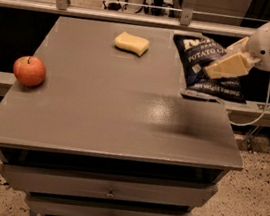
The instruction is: Move blue chip bag near sponge
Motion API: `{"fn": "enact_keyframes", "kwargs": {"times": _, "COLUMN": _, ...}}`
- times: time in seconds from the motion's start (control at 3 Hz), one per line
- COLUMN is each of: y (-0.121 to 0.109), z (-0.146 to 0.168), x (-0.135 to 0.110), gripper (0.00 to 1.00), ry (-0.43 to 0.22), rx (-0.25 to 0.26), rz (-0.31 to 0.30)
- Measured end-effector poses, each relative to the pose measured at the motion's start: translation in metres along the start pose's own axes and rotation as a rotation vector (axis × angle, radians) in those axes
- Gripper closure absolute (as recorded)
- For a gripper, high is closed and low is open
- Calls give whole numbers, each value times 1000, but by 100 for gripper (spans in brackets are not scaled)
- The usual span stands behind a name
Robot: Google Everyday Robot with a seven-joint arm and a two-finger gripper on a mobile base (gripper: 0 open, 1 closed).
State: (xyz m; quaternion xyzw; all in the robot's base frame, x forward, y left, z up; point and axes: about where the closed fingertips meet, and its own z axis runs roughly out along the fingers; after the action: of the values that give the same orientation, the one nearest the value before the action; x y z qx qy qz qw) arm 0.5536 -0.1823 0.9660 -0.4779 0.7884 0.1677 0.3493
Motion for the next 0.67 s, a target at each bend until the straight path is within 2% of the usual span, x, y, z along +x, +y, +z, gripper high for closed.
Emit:
{"fn": "enact_keyframes", "kwargs": {"times": 0.33, "y": -52, "z": 3, "x": -36, "gripper": 100, "ry": -125, "rx": 56, "rz": 21}}
{"fn": "enact_keyframes", "kwargs": {"times": 0.67, "y": -88, "z": 13, "x": -74, "gripper": 100, "ry": -234, "rx": 80, "rz": 40}}
